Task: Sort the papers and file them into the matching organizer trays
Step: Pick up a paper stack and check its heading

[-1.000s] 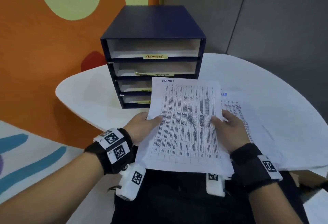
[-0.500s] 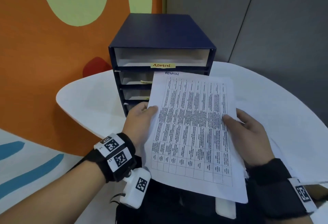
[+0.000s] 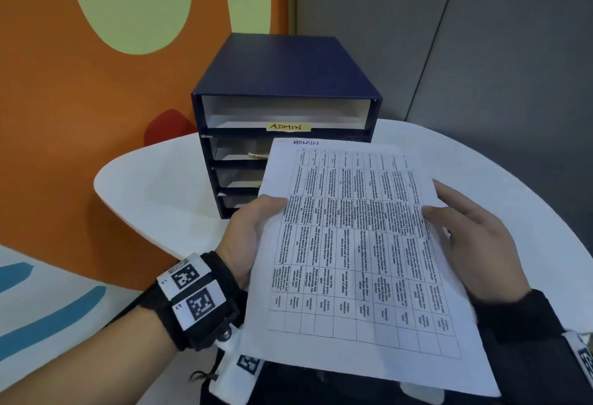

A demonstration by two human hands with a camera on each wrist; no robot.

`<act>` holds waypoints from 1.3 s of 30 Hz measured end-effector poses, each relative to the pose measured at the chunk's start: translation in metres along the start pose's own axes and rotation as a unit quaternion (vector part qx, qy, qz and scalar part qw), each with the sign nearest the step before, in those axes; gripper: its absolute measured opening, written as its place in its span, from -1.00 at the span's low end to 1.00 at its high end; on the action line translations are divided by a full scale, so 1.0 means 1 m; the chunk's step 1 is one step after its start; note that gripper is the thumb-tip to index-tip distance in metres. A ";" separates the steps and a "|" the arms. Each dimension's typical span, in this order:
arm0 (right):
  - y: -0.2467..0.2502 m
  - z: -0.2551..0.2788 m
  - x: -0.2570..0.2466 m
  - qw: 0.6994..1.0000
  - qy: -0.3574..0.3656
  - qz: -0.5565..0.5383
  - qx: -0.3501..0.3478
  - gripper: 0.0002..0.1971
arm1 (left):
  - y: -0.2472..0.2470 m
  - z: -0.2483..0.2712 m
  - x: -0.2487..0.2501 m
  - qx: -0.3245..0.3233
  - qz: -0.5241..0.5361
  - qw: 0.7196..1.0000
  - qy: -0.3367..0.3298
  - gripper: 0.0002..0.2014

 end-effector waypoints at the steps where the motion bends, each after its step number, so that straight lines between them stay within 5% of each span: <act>1: 0.000 -0.001 -0.001 1.000 -0.006 -0.013 -0.006 -0.63 | -0.004 0.003 0.004 -0.022 0.030 0.999 0.007 -0.66; 7: -0.016 -0.002 -0.021 0.998 0.000 -0.038 -0.055 -0.48 | -0.003 0.007 0.029 -0.100 0.083 0.991 0.037 -0.32; 12: -0.044 -0.009 -0.039 0.993 0.008 -0.027 -0.119 -0.51 | 0.004 0.008 0.053 -0.100 0.091 0.991 0.027 -0.37; 14: -0.053 -0.016 -0.044 0.995 0.005 -0.009 -0.096 -0.67 | 0.016 0.004 0.059 -0.057 0.069 0.996 0.005 -0.54; 24: -0.064 -0.072 -0.065 0.994 0.027 0.107 -0.022 -0.75 | 0.026 0.006 0.037 -0.102 0.006 0.991 0.087 -0.38; 28: -0.059 -0.072 -0.055 0.997 -0.012 0.067 -0.022 -0.78 | 0.031 -0.001 0.052 -0.022 -0.036 0.997 0.058 -0.67; 31: -0.048 -0.054 -0.028 0.993 -0.106 0.036 -0.027 -0.73 | 0.035 -0.015 0.064 0.041 -0.063 0.997 0.011 -0.90; 34: -0.052 -0.040 -0.012 0.986 -0.152 0.021 -0.069 -0.84 | 0.036 -0.027 0.071 0.077 -0.081 0.994 0.008 -0.87; 39: -0.066 -0.053 -0.027 0.992 -0.124 -0.002 -0.032 -0.96 | 0.036 -0.031 0.088 0.077 -0.055 0.996 -0.002 -0.79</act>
Point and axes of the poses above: each hand's wrist, its own z-axis away from the middle knuckle, its own y-axis out of the back of the hand, x = y × z, the point moved 6 cm from there along -z, towards the middle knuckle, and after that the axes turned 7 degrees about -y, right-handed, at the moved point
